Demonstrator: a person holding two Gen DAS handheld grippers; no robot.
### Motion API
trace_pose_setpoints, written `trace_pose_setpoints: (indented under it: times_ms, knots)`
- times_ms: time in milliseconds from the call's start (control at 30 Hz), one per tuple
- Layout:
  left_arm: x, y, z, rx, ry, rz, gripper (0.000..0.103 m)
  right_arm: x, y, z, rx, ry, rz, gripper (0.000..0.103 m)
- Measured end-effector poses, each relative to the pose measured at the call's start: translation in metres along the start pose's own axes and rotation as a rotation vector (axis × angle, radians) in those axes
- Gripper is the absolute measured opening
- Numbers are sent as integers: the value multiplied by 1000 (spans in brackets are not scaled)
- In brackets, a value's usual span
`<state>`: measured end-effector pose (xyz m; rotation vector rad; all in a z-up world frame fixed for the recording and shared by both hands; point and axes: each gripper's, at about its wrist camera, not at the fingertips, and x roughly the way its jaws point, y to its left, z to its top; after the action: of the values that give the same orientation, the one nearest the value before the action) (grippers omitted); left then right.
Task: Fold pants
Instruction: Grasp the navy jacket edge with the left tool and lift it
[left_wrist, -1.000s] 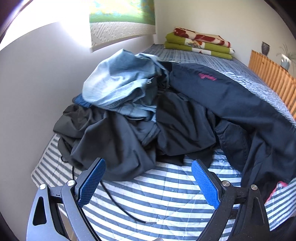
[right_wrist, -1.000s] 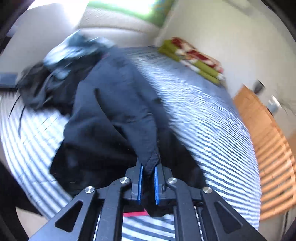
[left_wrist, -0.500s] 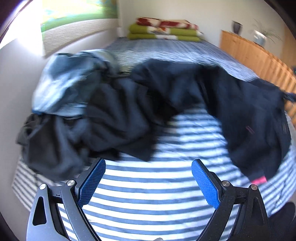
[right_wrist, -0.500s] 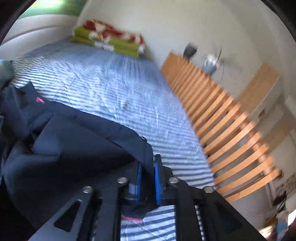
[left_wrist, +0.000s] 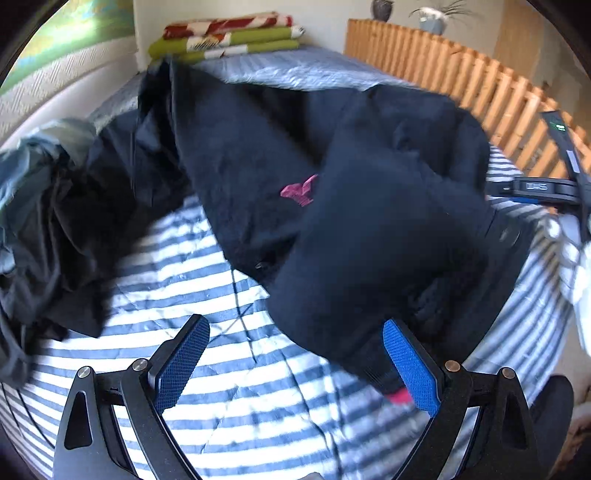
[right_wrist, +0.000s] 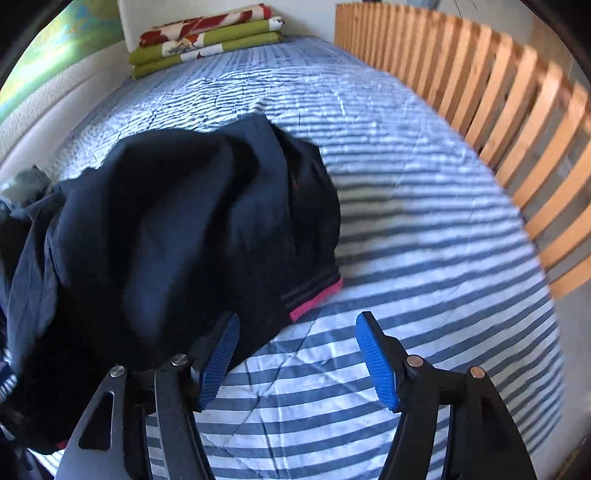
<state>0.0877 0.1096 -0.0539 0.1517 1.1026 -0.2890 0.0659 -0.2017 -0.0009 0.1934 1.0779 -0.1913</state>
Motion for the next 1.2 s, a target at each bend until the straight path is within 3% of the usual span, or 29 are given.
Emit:
trace_pose_setpoints:
  times_ms: [67, 133, 200, 233, 267, 333, 367, 467, 633, 733, 767, 833, 867, 967, 1100, 1200]
  knots:
    - [14, 10, 1, -34, 23, -3, 97, 8, 5, 4, 16, -6, 33, 62]
    - [25, 21, 4, -106, 52, -68, 96, 16, 13, 11, 23, -17, 53, 62]
    - [31, 27, 9, -175, 67, -170, 82, 23, 26, 21, 22, -25, 92, 62]
    - [36, 25, 12, -181, 85, -200, 67, 27, 30, 24, 17, -29, 104, 62]
    - [38, 21, 15, -172, 96, -212, 45, 30, 39, 28, 10, -33, 113, 62]
    - [37, 4, 20, -118, 82, -189, 34, 34, 48, 33, 5, -31, 124, 38]
    - [34, -4, 23, -87, 65, -186, 25, 36, 54, 35, -4, -8, 156, 4]
    - [22, -20, 27, -46, 39, -223, 10, 22, 67, 40, -46, -43, 101, 0]
    - [-9, -47, 26, 15, -1, -287, 6, -20, 64, 50, -82, -140, 41, 0]
    - [-29, -49, 26, 0, -17, -359, 6, -39, 44, 61, -58, -144, 72, 0]
    - [-33, -48, 26, -11, -21, -382, 6, -40, 34, 63, -47, -115, 93, 4]
    - [-43, -41, 25, -34, -37, -405, 6, -35, 21, 60, -38, -60, 128, 39]
    - [-46, -35, 24, -45, -46, -398, 6, -31, 10, 58, -26, -58, 117, 69]
    - [-47, -15, 18, -91, -41, -370, 6, -21, -10, 49, 10, -58, 49, 73]
    - [-38, 22, 7, -194, 2, -350, 6, 10, -31, 50, 115, -11, 38, 73]
    - [-30, 39, 2, -204, 11, -318, 6, 37, -25, 53, 140, 16, 15, 73]
